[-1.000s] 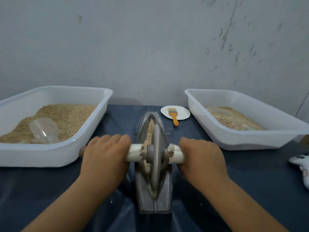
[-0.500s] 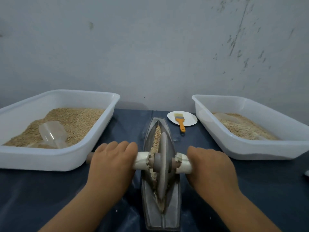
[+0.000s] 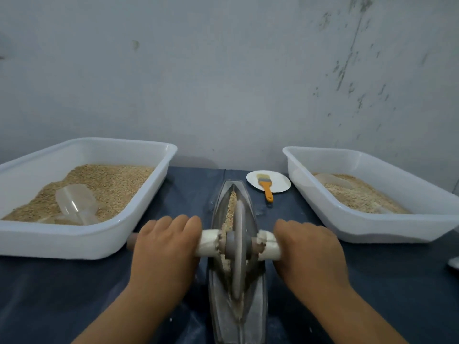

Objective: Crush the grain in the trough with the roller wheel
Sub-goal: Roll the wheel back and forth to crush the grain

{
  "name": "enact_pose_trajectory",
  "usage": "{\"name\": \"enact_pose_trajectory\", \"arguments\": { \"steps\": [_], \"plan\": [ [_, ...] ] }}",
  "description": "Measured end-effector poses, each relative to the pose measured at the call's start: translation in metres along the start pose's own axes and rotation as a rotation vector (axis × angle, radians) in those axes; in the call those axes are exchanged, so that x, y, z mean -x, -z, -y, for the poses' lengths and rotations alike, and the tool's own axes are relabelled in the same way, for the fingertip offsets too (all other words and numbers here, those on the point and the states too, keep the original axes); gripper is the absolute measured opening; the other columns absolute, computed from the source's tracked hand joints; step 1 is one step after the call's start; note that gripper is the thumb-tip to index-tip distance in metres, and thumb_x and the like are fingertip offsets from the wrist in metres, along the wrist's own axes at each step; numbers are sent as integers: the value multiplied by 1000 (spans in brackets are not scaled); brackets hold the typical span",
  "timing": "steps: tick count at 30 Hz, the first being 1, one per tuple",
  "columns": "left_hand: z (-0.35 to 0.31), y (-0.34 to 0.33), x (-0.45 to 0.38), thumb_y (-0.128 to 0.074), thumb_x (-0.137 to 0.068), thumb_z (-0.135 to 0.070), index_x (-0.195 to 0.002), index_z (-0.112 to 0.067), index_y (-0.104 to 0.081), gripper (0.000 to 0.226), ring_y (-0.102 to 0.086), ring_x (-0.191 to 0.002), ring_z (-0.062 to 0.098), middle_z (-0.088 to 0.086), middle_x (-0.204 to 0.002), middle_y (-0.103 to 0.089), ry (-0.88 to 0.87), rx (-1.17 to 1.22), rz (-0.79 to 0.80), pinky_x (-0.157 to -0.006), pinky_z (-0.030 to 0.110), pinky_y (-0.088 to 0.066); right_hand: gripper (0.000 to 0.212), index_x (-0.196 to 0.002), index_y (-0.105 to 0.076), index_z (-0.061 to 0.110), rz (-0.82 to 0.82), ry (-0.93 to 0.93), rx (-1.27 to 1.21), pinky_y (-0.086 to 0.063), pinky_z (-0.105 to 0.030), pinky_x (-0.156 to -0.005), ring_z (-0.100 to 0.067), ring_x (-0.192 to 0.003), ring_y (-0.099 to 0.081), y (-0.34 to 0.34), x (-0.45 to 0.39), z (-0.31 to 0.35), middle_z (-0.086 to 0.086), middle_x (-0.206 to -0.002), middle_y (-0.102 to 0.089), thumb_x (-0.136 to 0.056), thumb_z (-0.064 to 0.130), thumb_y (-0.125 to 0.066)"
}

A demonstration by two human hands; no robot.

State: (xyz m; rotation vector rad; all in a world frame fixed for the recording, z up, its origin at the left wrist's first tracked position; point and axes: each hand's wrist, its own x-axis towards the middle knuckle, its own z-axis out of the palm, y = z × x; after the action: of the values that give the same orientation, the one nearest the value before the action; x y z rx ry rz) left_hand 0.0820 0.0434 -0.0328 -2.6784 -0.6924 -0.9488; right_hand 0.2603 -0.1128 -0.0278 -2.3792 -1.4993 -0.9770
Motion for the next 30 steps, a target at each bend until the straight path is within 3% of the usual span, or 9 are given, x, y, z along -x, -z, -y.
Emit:
{"name": "enact_pose_trajectory", "arguments": {
  "steps": [3,7,12,14,17,22,25,28,30],
  "plan": [
    [2,-6,-18,-81,-50,-11,-64,-20,-44,40,-39,-48,20,-4,-55,-43,-10,-12,0,-50,30,-29,38,-73,-36,29,123,-27,8,-26,-30,-52,-19,-56,-50,-8,-22,-6,4,-65,-55,-65,28,-73],
    [4,-24,-55,-60,-79,-26,-75,-26,-35,25,-45,-65,19,-8,-67,-39,51,-163,67,-61,32,-27,9,-86,-44,28,238,-110,-53,-35,-30,-57,-22,-80,-62,-26,-53,-16,5,-88,-65,-86,31,-52],
    [13,-24,-53,-58,-82,-30,-78,-30,-39,20,-43,-67,17,-8,-68,-44,93,-72,168,-55,28,-27,11,-81,-48,29,250,-76,-6,-35,-28,-56,-23,-76,-61,-22,-55,-14,5,-73,-56,-76,30,-57],
    [16,-13,-44,-61,-77,-30,-70,-30,-36,26,-42,-61,13,-9,-65,-41,72,-54,232,-54,27,-28,14,-77,-48,32,330,-48,-34,-33,-25,-50,-13,-65,-55,-9,-43,-18,9,-69,-54,-68,32,-59],
    [15,-4,-32,-63,-71,-35,-63,-32,-34,30,-30,-50,2,-10,-58,-40,21,-93,157,-46,23,-17,25,-80,-48,47,413,-41,-109,-32,-23,-47,-3,-59,-52,3,-27,-21,13,-65,-56,-58,41,-58],
    [9,-10,-52,-61,-80,-31,-81,-32,-44,17,-42,-63,13,-9,-66,-41,100,-45,269,-58,28,-30,10,-81,-52,29,343,-102,-49,-38,-29,-58,-21,-75,-56,-12,-53,-9,8,-79,-59,-76,29,-60],
    [12,-9,-53,-62,-78,-29,-73,-31,-40,23,-40,-61,11,-9,-66,-43,88,-49,320,-60,28,-32,16,-82,-55,29,436,-90,-90,-47,-28,-60,-17,-74,-60,-8,-49,-16,8,-77,-62,-70,32,-64],
    [15,-5,-35,-63,-70,-35,-64,-34,-36,28,-35,-53,4,-11,-60,-44,28,-62,213,-56,29,-37,27,-81,-53,43,462,-65,-196,-41,-27,-50,-4,-61,-57,3,-29,-24,12,-66,-60,-57,48,-63],
    [14,-5,-33,-63,-71,-37,-67,-33,-37,26,-34,-52,4,-11,-60,-43,34,-62,158,-53,28,-36,23,-82,-52,42,392,-85,-194,-35,-27,-49,-8,-62,-56,2,-26,-20,12,-67,-59,-62,48,-63]
  ]
}}
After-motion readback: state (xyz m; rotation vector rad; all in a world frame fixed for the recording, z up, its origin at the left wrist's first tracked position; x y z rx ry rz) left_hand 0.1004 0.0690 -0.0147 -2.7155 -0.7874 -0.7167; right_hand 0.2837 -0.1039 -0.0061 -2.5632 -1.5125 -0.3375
